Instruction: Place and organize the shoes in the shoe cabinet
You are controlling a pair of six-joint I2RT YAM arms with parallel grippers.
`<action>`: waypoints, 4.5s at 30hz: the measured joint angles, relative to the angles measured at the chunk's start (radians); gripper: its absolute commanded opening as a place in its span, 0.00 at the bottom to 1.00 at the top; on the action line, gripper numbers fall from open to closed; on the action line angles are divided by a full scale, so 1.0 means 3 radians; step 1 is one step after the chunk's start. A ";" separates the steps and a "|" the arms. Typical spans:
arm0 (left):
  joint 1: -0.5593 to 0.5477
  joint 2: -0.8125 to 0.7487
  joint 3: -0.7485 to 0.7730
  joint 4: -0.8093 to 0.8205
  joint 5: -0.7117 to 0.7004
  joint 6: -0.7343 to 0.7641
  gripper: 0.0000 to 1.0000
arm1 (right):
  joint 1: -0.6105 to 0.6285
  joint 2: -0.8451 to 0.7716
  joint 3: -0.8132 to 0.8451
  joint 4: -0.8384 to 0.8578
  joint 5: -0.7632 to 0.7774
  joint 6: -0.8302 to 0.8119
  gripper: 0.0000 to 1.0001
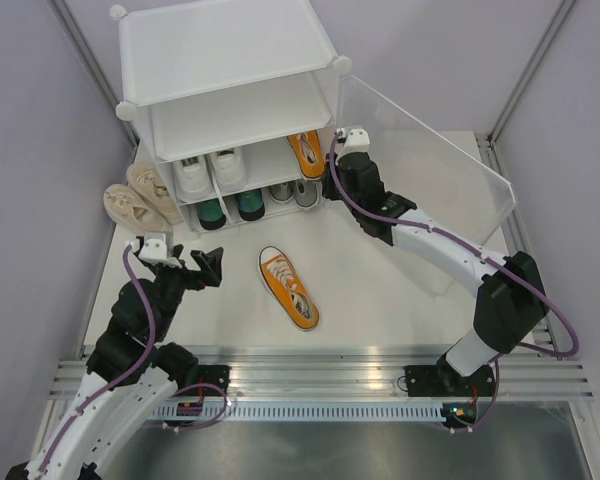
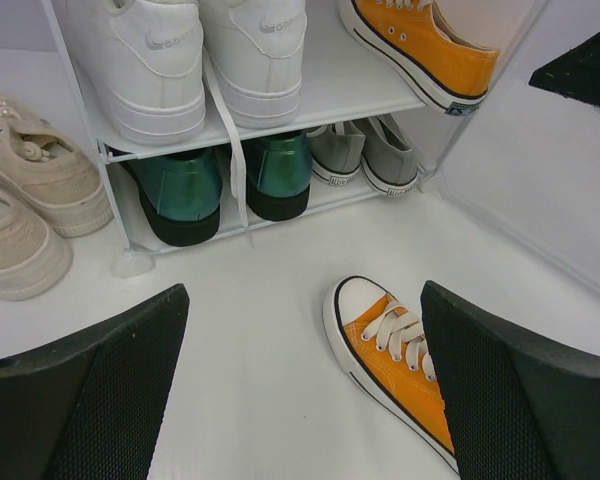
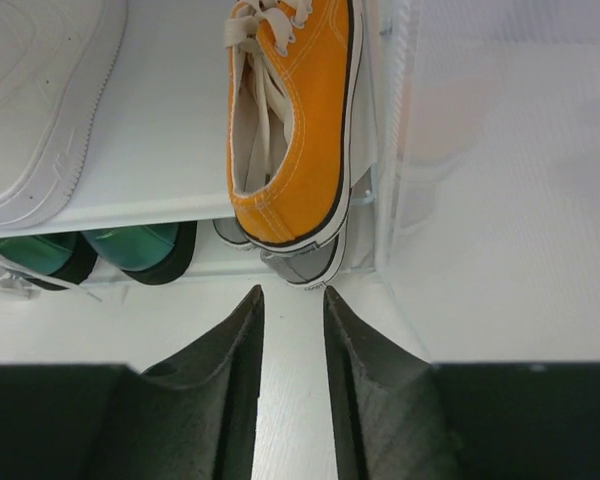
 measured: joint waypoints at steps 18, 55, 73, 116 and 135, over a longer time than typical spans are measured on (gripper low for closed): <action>0.0000 0.0000 0.0000 0.0000 0.0029 0.0000 0.99 | 0.0004 0.0443 -0.0022 0.0282 -0.0262 -0.0027 0.24; 0.0000 0.0014 -0.0001 0.0000 0.0024 0.0001 1.00 | -0.0168 0.0670 0.0033 0.0547 -0.0730 -0.0221 0.63; 0.0000 0.0031 -0.0018 0.0001 -0.0067 0.0001 1.00 | 0.1459 -0.0955 -0.2124 0.0581 -0.0197 0.0341 0.98; 0.0000 0.0173 -0.0029 0.0001 -0.0058 0.0001 1.00 | 0.2809 0.1077 -0.2385 0.2810 0.2463 0.0783 0.27; 0.0000 0.0163 -0.0029 0.0001 -0.0039 0.0003 1.00 | 0.2796 0.0484 -0.2722 0.2692 0.1967 0.0540 0.01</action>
